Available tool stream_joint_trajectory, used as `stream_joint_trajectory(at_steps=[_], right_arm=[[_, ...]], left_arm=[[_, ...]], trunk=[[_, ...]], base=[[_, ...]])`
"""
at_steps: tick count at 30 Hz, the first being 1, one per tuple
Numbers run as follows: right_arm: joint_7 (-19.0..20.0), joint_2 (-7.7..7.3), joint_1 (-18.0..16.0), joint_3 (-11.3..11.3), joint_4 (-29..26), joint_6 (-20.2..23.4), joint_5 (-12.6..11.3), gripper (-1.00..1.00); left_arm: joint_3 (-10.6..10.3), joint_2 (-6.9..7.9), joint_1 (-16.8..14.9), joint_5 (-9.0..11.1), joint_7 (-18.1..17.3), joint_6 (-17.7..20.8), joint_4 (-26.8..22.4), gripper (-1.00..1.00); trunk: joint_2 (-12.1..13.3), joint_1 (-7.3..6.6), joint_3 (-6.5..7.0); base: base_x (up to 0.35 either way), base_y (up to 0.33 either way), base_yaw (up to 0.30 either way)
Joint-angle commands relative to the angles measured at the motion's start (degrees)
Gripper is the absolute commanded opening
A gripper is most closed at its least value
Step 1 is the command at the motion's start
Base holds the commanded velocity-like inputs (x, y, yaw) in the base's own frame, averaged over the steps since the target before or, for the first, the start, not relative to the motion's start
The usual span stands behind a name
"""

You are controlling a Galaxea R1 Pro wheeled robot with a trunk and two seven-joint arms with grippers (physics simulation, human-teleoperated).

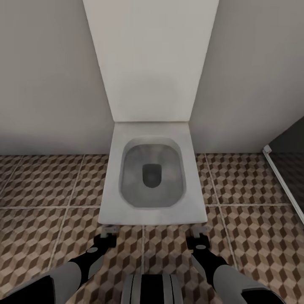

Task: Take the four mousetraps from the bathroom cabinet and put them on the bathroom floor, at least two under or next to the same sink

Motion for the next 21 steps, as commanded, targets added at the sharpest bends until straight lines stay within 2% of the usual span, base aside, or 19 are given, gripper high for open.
stream_joint_trajectory(at_steps=[1,6,21], right_arm=[[-0.35,0.01,-0.03,0.19,0.06,0.0,0.39,-1.0],[-0.35,0.01,-0.03,0.19,0.03,0.0,0.39,-1.0],[-0.35,0.01,-0.03,0.19,-0.03,-0.07,0.46,-1.0]], left_arm=[[-0.49,0.0,-0.01,0.01,0.41,-0.18,-0.06,-1.0],[-0.49,0.0,-0.01,0.01,0.32,-0.42,-0.06,-1.0],[-0.79,-0.09,-0.01,-0.29,0.64,-0.39,-0.12,-1.0]], trunk=[[-0.03,0.01,-0.26],[-0.09,0.14,-1.37],[-0.09,0.14,-1.37]], base=[[0.0,0.0,0.0],[0.0,0.0,0.0],[0.0,0.0,0.0]])
